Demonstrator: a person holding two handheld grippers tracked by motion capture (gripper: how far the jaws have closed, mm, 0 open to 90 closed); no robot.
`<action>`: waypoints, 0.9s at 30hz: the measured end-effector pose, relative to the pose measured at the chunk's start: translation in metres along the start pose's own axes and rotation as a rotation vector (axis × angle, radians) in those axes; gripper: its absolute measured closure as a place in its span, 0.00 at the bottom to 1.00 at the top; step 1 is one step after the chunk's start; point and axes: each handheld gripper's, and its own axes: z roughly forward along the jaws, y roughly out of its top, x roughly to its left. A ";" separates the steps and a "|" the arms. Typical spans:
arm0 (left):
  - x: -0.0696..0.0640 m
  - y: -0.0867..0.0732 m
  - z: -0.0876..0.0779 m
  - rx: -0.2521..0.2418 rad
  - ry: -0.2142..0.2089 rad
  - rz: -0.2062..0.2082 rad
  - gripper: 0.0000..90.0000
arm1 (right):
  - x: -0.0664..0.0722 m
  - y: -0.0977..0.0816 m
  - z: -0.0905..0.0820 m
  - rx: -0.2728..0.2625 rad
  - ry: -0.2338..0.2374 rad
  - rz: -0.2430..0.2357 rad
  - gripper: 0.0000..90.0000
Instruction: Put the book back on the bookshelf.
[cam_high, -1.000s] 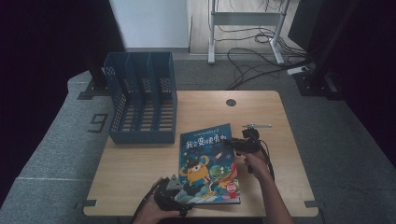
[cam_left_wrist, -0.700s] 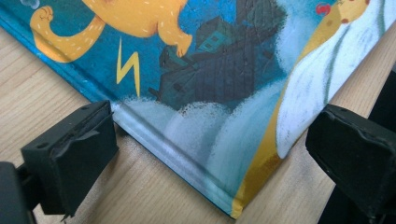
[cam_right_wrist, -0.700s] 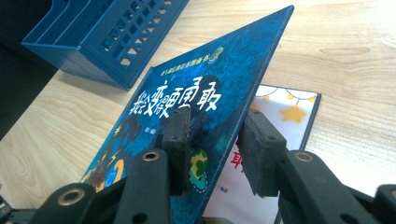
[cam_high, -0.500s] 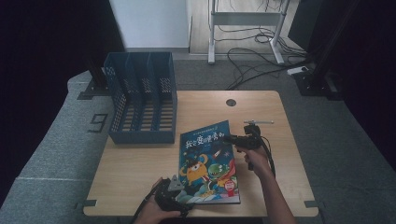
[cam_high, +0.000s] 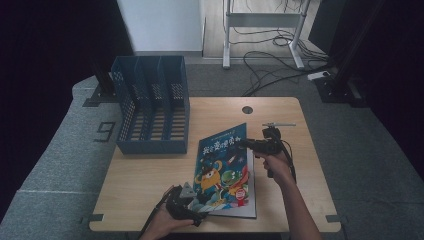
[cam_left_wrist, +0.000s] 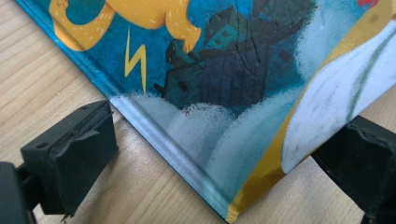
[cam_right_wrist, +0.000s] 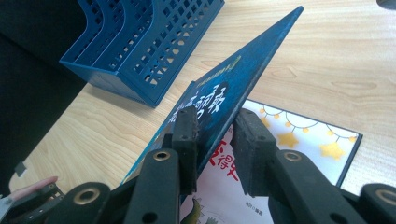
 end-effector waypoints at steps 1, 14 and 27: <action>0.000 0.000 0.000 0.001 -0.001 0.000 0.02 | 0.002 0.001 0.001 0.001 -0.008 -0.012 0.77; 0.000 0.000 0.001 -0.005 0.002 0.000 0.02 | 0.008 0.001 0.023 0.052 0.011 -0.038 0.76; 0.001 0.005 0.003 0.011 0.007 -0.004 0.00 | 0.017 0.003 0.018 0.015 -0.003 -0.057 0.78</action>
